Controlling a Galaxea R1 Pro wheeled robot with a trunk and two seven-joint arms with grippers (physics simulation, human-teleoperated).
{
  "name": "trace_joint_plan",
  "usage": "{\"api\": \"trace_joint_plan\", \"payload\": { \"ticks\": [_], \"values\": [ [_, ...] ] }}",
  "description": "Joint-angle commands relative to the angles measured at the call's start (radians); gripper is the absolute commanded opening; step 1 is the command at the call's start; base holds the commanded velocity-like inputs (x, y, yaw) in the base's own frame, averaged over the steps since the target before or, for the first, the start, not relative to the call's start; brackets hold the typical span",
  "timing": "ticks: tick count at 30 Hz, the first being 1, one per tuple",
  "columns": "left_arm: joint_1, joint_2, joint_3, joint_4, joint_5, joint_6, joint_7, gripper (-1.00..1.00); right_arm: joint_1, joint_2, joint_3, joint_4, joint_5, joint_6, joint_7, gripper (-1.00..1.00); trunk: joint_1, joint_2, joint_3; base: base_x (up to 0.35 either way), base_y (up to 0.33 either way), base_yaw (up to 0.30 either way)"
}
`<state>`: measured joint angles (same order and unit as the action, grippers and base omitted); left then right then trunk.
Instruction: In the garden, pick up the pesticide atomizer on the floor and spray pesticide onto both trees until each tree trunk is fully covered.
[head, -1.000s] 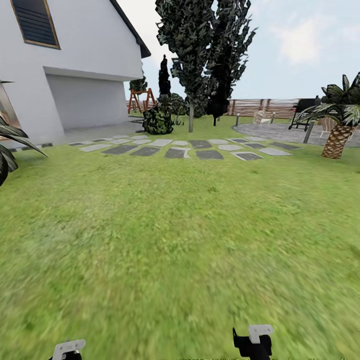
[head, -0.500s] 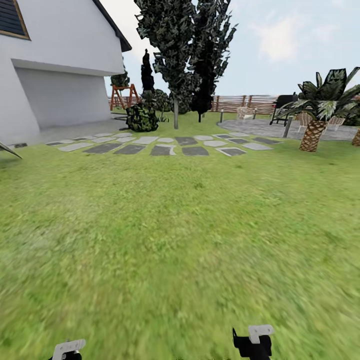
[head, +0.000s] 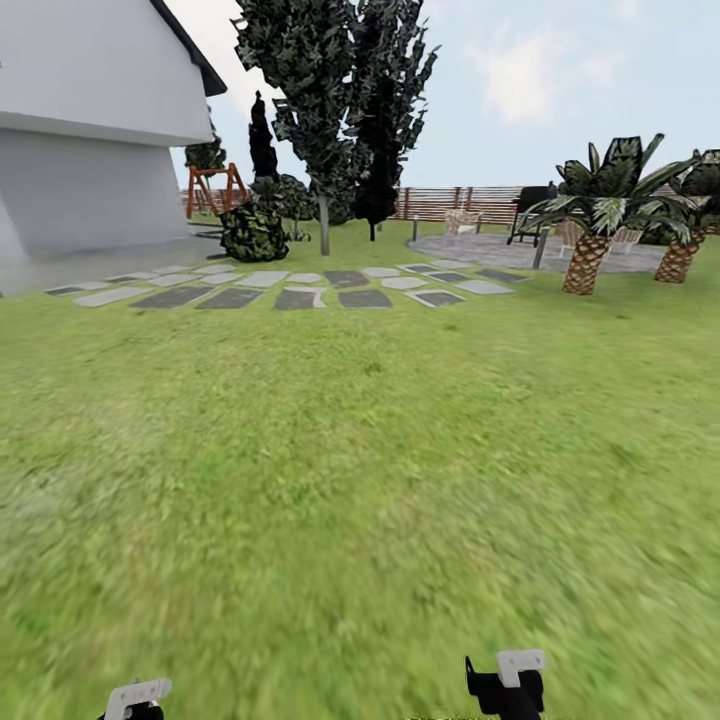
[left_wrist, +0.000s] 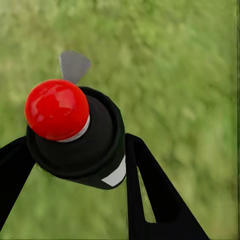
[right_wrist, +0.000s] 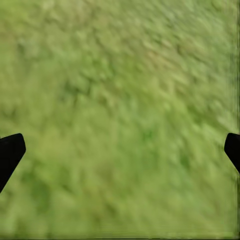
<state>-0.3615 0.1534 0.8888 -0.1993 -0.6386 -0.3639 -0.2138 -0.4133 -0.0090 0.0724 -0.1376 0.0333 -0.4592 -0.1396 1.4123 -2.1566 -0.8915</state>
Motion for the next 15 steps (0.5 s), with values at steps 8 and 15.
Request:
{"api": "trace_joint_plan", "payload": {
  "ticks": [8,15],
  "values": [
    [-0.001,0.0,0.008,0.0,-0.007,-0.003,-0.007,-1.0,-0.001,0.0,0.007,0.001,0.004,-0.001,-0.009,1.0,0.0,0.0,-0.001,0.019,-0.03,-0.265],
    [-0.001,0.0,0.007,0.0,-0.01,-0.003,-0.007,-1.0,-0.001,0.0,0.008,0.001,0.004,-0.001,-0.009,1.0,0.0,0.0,-0.001,0.137,-0.227,-0.267]
  ]
}}
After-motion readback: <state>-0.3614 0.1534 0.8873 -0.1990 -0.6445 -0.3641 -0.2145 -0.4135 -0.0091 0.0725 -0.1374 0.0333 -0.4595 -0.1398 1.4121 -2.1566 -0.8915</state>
